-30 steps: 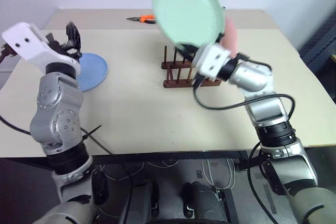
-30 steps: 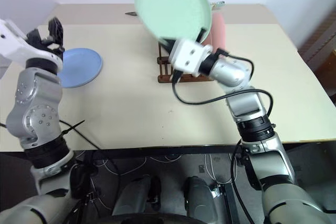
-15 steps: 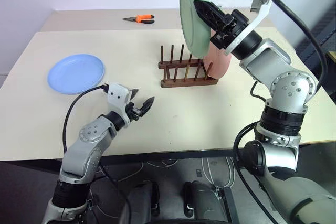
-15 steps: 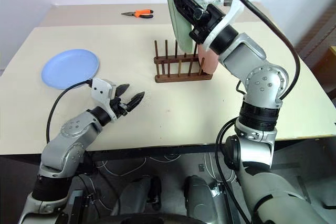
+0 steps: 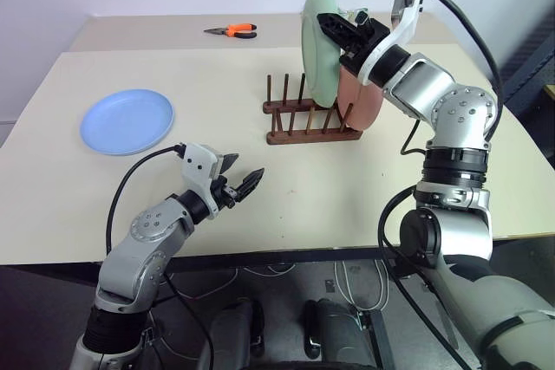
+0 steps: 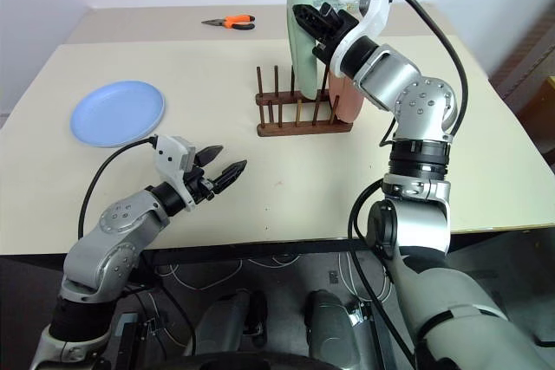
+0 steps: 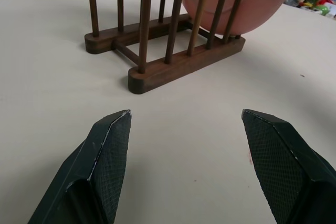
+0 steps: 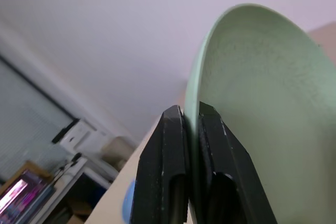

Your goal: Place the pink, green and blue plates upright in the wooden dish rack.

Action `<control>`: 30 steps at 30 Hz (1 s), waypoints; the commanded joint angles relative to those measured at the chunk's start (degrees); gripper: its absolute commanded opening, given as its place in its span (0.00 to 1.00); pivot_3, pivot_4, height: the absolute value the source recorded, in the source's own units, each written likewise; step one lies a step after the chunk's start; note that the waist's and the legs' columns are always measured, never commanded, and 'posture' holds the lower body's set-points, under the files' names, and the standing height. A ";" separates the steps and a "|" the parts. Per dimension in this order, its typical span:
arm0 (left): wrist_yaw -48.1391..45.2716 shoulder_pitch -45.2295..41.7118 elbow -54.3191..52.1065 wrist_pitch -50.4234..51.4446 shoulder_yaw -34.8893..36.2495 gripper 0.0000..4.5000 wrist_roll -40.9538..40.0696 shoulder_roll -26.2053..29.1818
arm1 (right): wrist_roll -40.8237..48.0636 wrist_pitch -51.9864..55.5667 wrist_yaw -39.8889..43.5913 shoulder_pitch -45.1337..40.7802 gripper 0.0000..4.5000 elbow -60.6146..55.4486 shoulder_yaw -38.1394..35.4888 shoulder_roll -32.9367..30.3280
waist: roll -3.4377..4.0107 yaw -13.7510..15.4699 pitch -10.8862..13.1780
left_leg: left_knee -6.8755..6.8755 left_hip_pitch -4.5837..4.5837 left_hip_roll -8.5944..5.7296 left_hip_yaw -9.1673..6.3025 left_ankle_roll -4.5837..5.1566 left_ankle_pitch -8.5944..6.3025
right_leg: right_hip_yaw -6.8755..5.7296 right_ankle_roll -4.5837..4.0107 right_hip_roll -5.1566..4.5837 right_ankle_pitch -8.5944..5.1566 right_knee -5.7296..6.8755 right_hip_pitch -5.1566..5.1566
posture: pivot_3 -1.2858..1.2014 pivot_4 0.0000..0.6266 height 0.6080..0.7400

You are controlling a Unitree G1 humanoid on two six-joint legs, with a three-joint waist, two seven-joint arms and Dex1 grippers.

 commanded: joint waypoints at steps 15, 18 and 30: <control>8.01 -4.28 1.32 -1.29 8.65 1.00 -0.62 -5.55 | -27.74 -25.21 16.36 -0.83 0.69 -2.66 16.82 -7.27 | 0.11 0.14 0.07 | 0.00 -0.05 0.00 0.01 0.02 -0.01 | 0.00 0.02 0.01 0.00 -0.01 -0.04 | 0.52 0.24 1.00; 17.94 -10.28 5.96 -0.45 16.50 1.00 0.83 -7.70 | -34.91 -33.70 20.00 0.12 0.69 -5.78 20.76 -10.06 | 0.09 0.26 0.08 | 0.04 -0.05 0.00 0.01 0.03 0.00 | -0.01 0.03 0.05 0.00 0.00 -0.02 | 0.52 0.24 1.00; 45.18 -24.75 23.40 15.68 40.51 1.00 0.76 -5.38 | -37.75 -39.87 34.00 11.97 0.69 -28.05 28.23 -11.76 | -0.13 0.72 0.08 | 0.10 -0.01 0.01 -0.04 0.01 0.01 | -0.14 0.09 0.08 0.00 0.01 0.13 | 0.52 0.24 1.00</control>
